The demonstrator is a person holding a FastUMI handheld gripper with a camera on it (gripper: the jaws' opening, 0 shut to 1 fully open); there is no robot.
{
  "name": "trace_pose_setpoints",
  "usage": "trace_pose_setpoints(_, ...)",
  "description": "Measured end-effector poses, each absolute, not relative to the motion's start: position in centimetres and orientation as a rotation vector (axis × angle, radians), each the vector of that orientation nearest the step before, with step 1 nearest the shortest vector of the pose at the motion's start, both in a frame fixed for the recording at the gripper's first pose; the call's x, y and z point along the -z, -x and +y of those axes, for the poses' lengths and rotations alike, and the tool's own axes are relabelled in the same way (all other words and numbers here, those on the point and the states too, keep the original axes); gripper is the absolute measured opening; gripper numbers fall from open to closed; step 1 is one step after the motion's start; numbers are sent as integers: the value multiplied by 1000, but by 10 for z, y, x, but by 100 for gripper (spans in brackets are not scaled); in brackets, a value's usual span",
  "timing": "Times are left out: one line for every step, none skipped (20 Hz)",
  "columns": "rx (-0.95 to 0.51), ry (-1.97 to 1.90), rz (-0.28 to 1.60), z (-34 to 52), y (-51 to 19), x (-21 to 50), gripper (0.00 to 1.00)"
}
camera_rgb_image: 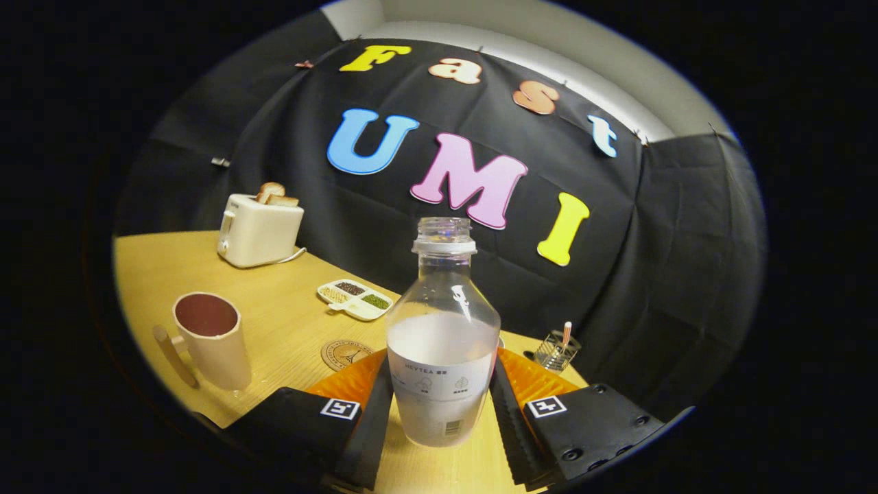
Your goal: Take the bottle from table, then pour the juice into the cup, finally place the bottle on the coaster
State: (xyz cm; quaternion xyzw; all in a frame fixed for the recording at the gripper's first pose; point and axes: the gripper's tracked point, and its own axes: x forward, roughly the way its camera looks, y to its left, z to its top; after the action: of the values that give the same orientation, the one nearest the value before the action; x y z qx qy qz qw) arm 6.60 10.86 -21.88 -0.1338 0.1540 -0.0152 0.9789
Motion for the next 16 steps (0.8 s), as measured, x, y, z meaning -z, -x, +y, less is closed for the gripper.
trace_pose_setpoints(0,316,323,115,-67,215,73)
trace_pose_setpoints(-13,363,332,121,-66,212,73)
trace_pose_setpoints(-24,421,342,125,-63,209,73)
trace_pose_setpoints(-37,484,341,132,-62,205,72)
trace_pose_setpoints(-57,542,336,139,-61,202,72)
trace_pose_setpoints(-78,601,334,148,-61,200,72)
trace_pose_setpoints(-97,656,330,154,-62,199,72)
trace_pose_setpoints(-106,710,329,159,-63,200,72)
trace_pose_setpoints(-109,764,332,162,-61,202,72)
trace_pose_setpoints(-113,818,330,165,-61,203,72)
trace_pose_setpoints(-118,871,322,171,-58,204,72)
trace_pose_setpoints(-123,925,307,176,-58,203,72)
trace_pose_setpoints(-135,966,295,182,-57,204,72)
trace_pose_setpoints(-150,998,292,187,-56,207,72)
trace_pose_setpoints(-164,1021,294,191,-55,212,72)
trace_pose_setpoints(-174,1042,305,193,-54,219,72)
